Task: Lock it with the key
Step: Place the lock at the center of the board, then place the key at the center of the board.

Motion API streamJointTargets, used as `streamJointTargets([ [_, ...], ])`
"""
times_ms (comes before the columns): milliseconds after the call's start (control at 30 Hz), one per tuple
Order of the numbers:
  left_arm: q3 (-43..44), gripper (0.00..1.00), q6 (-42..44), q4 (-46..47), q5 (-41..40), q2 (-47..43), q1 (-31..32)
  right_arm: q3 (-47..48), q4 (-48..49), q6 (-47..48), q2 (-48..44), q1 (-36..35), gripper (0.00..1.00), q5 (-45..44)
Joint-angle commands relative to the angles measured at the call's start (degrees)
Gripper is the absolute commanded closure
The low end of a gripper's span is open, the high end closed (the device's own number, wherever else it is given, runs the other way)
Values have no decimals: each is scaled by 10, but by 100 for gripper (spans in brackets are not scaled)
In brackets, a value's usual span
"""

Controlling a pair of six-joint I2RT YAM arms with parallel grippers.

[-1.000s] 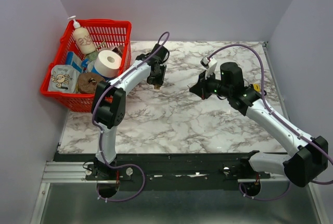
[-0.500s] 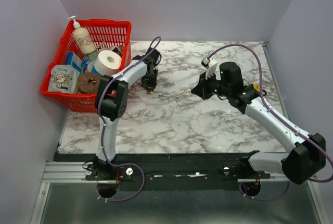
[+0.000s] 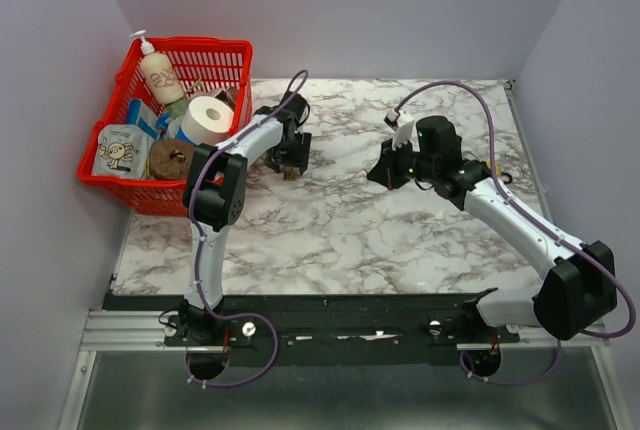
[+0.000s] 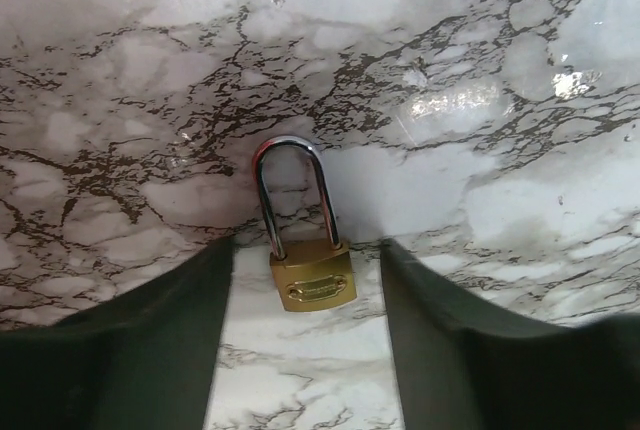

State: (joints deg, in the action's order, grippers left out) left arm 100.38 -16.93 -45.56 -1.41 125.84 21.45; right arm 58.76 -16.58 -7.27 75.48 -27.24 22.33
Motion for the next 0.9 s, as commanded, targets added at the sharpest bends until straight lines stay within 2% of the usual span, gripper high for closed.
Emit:
streamJointTargets([
  [0, 30, 23, -2, -12, 13, 0, -1, 29, -3, -8, 12, 6, 99, 8],
  [200, 55, 14, 17, -11, 50, -92, 4, 50, -3, -20, 29, 11, 99, 1],
  [233, 61, 2, 22, -13, 54, -108, 6, 53, -3, -22, 38, 12, 99, 0],
  [433, 83, 1, 53, -16, 65, -225, 5, 92, -8, -48, 82, 11, 99, 20],
  [500, 48, 1, 61, -1, 70, -276, -9, 109, -3, -70, 112, 11, 99, 16],
  [633, -36, 1, 52, 62, 140, -360, -54, 150, 15, -114, 172, -11, 99, -10],
  [767, -90, 1, 48, 91, 153, -430, -78, 186, 30, -151, 238, -32, 99, -30],
  [867, -128, 1, 22, 123, 129, -479, -91, 205, 43, -182, 280, -48, 99, -43],
])
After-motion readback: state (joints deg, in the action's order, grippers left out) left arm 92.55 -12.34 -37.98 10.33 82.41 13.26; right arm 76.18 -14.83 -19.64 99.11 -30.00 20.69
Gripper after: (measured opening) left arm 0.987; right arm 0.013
